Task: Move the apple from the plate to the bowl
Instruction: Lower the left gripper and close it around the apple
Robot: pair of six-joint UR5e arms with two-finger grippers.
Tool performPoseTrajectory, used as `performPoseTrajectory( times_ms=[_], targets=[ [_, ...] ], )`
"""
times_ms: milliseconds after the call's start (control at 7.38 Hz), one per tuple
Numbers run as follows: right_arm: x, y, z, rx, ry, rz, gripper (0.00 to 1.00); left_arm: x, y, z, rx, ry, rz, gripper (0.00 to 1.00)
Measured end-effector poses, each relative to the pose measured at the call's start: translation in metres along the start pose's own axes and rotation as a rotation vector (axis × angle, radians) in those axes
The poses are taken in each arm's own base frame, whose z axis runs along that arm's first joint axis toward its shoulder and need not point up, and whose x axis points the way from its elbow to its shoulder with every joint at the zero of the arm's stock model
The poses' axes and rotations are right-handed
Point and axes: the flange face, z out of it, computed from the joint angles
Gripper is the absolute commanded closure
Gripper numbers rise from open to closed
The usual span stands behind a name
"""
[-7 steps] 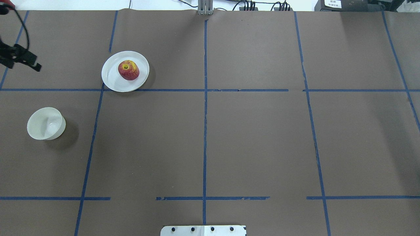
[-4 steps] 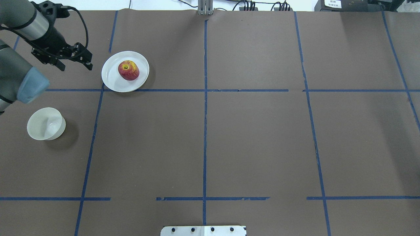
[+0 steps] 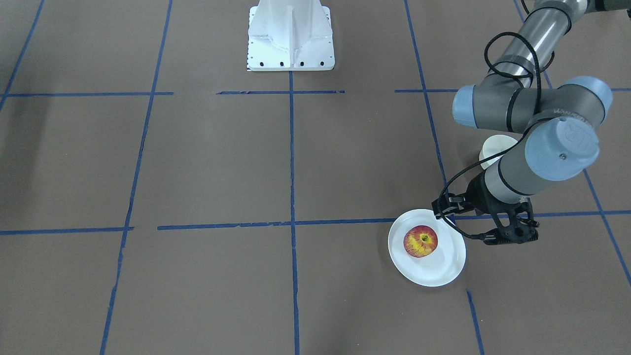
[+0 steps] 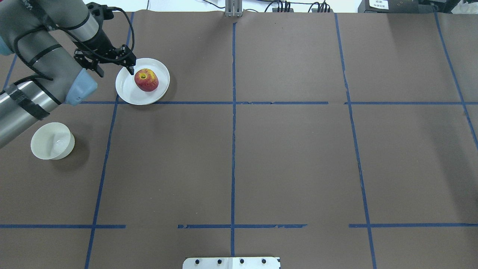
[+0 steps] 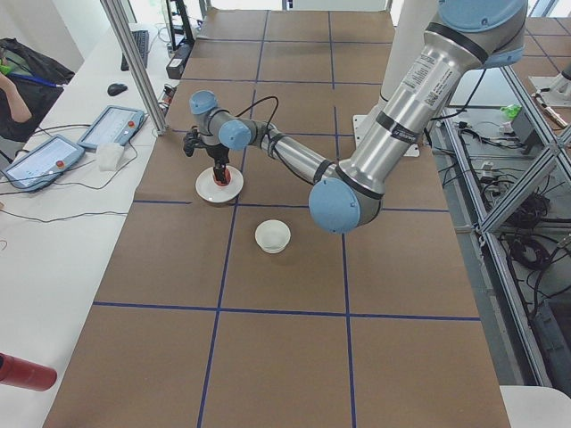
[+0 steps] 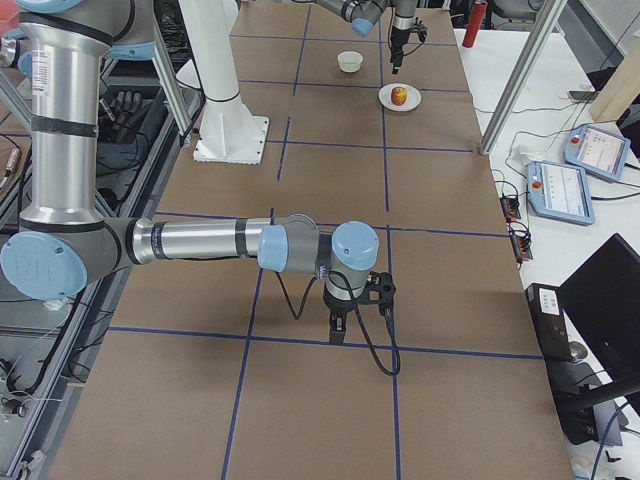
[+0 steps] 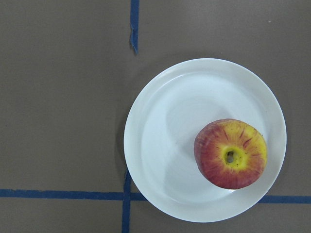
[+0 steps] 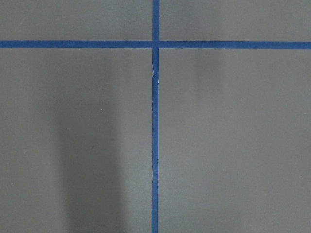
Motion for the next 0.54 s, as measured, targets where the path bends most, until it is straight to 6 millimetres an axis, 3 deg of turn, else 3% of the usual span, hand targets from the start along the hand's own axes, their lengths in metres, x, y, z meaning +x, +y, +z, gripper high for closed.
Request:
performPoseTrajectory(
  times_ms=[271,542],
  targets=[
    [0.0,0.0,0.0,0.0,0.0,0.0,0.0,0.022,-0.021,0.027,0.007,0.024,-0.034,0.0],
    [0.0,0.0,0.0,0.0,0.0,0.0,0.0,0.033,-0.025,0.044,0.006,0.032,-0.041,0.0]
  ],
)
